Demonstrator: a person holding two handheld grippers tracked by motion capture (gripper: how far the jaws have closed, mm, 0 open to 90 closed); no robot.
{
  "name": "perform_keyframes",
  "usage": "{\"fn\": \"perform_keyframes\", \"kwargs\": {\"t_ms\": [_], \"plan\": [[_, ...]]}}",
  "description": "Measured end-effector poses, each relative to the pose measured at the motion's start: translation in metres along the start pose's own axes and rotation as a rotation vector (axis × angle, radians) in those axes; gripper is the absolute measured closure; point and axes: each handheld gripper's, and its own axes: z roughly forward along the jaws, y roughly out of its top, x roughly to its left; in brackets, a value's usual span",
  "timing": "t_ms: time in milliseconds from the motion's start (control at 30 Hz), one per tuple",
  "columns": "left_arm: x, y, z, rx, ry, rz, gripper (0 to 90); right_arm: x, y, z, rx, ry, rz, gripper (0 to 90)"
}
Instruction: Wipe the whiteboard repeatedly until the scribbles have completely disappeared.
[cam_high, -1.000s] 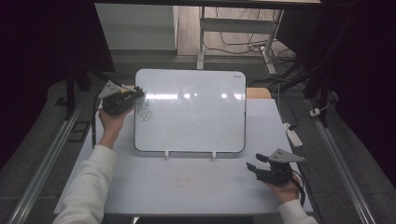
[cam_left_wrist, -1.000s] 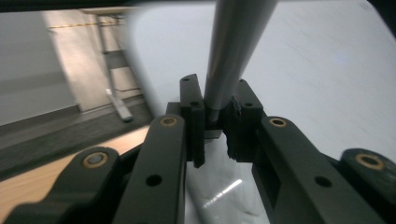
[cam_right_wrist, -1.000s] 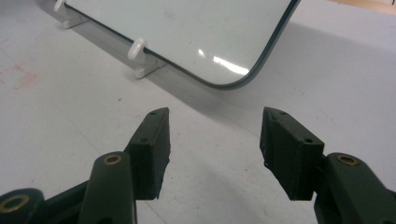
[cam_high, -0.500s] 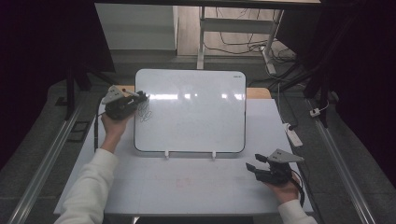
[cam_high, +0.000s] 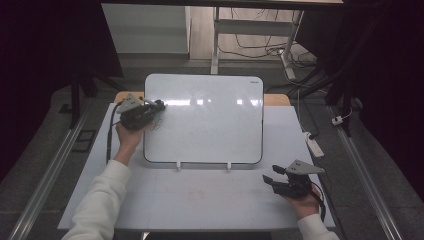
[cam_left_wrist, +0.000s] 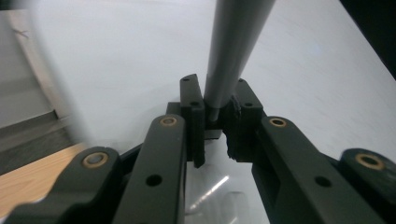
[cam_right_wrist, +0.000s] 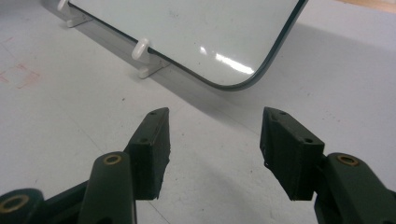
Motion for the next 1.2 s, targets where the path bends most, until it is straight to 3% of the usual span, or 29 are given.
{"fn": "perform_keyframes", "kwargs": {"t_ms": [33,67,100,133,167,267,333,400,433,467,500,567,600,633,700,833,900,1100,1200], "plan": [[0.000,0.002,0.000,0.003,0.007,0.007,78.1,0.000,0.000,0.001,0.003,0.000,0.001,42.9],[0.008,0.007,-0.005,0.000,0.063,0.011,78.1,0.000,0.000,0.000,0.003,-0.002,0.000,42.9],[0.008,0.007,-0.005,0.000,0.063,0.011,78.1,0.000,0.000,0.000,0.002,-0.002,0.002,42.9],[0.024,0.009,-0.014,-0.012,0.109,-0.031,78.1,0.000,-0.001,-0.001,0.001,-0.002,0.002,42.9],[0.030,0.008,-0.019,-0.016,0.123,-0.050,78.1,0.000,0.000,-0.001,0.001,-0.002,0.002,43.0],[0.036,0.005,-0.025,-0.014,0.134,-0.053,78.1,0.000,0.000,0.000,-0.001,-0.001,0.003,42.9],[0.033,-0.001,-0.027,-0.028,0.118,-0.073,78.1,0.000,-0.001,0.001,0.006,0.003,0.002,42.9],[0.024,-0.007,-0.023,-0.026,0.077,-0.073,78.1,0.001,-0.001,0.002,0.009,0.005,0.000,42.9],[0.016,-0.010,-0.018,-0.020,0.053,-0.056,78.1,0.001,-0.001,0.002,0.009,0.005,0.000,42.9],[0.004,-0.013,-0.011,-0.012,0.000,-0.048,78.1,0.002,-0.001,0.002,0.010,0.005,-0.004,42.8],[0.004,-0.013,-0.011,-0.012,0.000,-0.048,78.1,0.002,-0.001,0.002,0.010,0.005,-0.004,42.8],[-0.006,-0.011,-0.007,0.011,0.007,0.022,78.1,0.002,0.000,0.002,0.008,0.003,-0.004,42.8],[-0.003,-0.008,-0.008,0.019,0.020,0.039,78.0,0.001,0.000,0.001,0.003,-0.001,0.001,42.7],[0.012,-0.003,-0.017,0.001,0.076,-0.003,78.1,0.000,0.000,0.000,0.002,-0.005,0.004,42.7],[0.031,0.000,-0.027,-0.023,0.120,-0.066,78.1,0.000,-0.001,-0.001,0.000,-0.005,0.007,42.7],[0.047,0.001,-0.034,-0.026,0.132,-0.097,78.1,0.000,0.000,-0.001,-0.003,-0.004,0.005,42.7],[0.040,0.000,-0.031,-0.022,0.132,-0.067,78.1,0.000,0.000,-0.001,-0.002,-0.001,0.004,42.7],[0.011,-0.016,-0.022,0.000,0.042,-0.031,78.1,0.001,0.000,-0.001,-0.003,0.002,0.001,42.7],[0.008,-0.014,-0.024,0.014,0.051,0.006,78.1,0.001,0.000,0.000,-0.003,0.001,0.000,42.6]]}}
